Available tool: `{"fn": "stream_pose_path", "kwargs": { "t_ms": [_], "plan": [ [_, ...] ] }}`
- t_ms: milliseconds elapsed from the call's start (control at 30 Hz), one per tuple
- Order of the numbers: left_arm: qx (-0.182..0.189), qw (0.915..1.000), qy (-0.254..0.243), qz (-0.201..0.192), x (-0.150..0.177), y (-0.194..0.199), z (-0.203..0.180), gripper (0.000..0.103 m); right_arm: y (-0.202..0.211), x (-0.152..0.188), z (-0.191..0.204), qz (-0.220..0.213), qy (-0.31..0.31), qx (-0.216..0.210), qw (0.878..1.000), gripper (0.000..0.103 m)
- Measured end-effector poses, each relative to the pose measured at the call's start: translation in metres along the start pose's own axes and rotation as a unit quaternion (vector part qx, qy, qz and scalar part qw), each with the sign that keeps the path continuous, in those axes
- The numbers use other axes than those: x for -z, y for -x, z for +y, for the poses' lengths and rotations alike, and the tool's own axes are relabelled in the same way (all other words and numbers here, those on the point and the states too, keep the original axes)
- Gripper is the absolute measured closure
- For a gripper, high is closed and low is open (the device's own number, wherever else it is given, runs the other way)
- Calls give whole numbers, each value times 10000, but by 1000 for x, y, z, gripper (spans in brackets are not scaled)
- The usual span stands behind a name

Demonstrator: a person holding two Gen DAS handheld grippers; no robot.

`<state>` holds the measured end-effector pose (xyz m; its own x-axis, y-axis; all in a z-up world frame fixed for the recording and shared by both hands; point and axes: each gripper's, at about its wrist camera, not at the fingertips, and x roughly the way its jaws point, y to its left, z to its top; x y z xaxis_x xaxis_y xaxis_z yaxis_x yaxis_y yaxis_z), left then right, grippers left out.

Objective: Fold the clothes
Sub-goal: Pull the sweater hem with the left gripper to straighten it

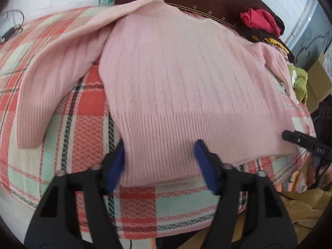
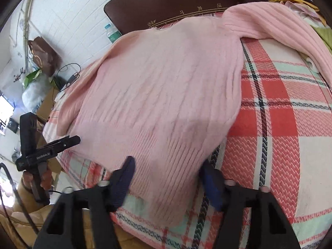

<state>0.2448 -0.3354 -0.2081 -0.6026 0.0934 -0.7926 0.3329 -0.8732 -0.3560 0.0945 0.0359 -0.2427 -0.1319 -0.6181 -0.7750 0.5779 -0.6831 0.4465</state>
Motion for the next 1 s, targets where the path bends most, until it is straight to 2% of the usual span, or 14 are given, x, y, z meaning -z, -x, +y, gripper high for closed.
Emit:
{"fn": "stream_pose_path", "kwargs": {
  "t_ms": [33, 333, 433, 567, 633, 667, 700, 733, 767, 800, 833, 867, 900, 1000],
  "plan": [
    [23, 10000, -21, -17, -1, 2, -2, 92, -2, 1, -2, 69, -63, -77, 9999, 94],
    [263, 9991, -314, -122, -2, 41, -18, 93, 49, -1, 8, -178, -125, -1041, 9943, 95],
    [314, 9985, -451, -86, 3, 57, -21, 93, 51, 4, 9, 50, -69, -1019, 9948, 95],
    [-5, 9986, -509, 148, 21, 39, -14, 91, 39, 12, 1, 470, -193, -874, 9949, 94],
    [-191, 9976, -628, 231, 30, 29, -11, 87, 33, 17, -6, 733, -270, -788, 9938, 91],
    [-411, 9962, -738, 217, 33, 27, -10, 80, 29, 18, -9, 879, -293, -777, 9927, 85],
    [-450, 9958, -787, 133, 33, 29, -8, 79, 28, 19, -12, 981, -319, -705, 9922, 73],
    [-373, 9961, -798, 4, 31, 36, -5, 78, 31, 18, -16, 979, -352, -673, 9923, 70],
    [-297, 9962, -808, -125, 28, 42, -3, 73, 38, 14, -21, 853, -398, -656, 9934, 69],
    [-220, 9961, -818, -254, 26, 48, -1, 70, 48, 10, -27, 644, -468, -638, 9948, 63],
    [-140, 9957, -800, -446, 21, 56, 0, 60, 60, 4, -35, 355, -569, -613, 9959, 58],
    [-58, 9947, -764, -679, 13, 65, 0, 43, 73, -2, -47, -45, -751, -551, 9956, 50],
    [-54, 9929, -775, -899, 6, 71, -3, 37, 87, -9, -60, -472, -953, -478, 9932, 46],
    [-123, 9868, -912, -1336, -19, 73, -20, 34, 109, -28, -100, -1381, -1558, -99, 9780, 36]
  ]
}}
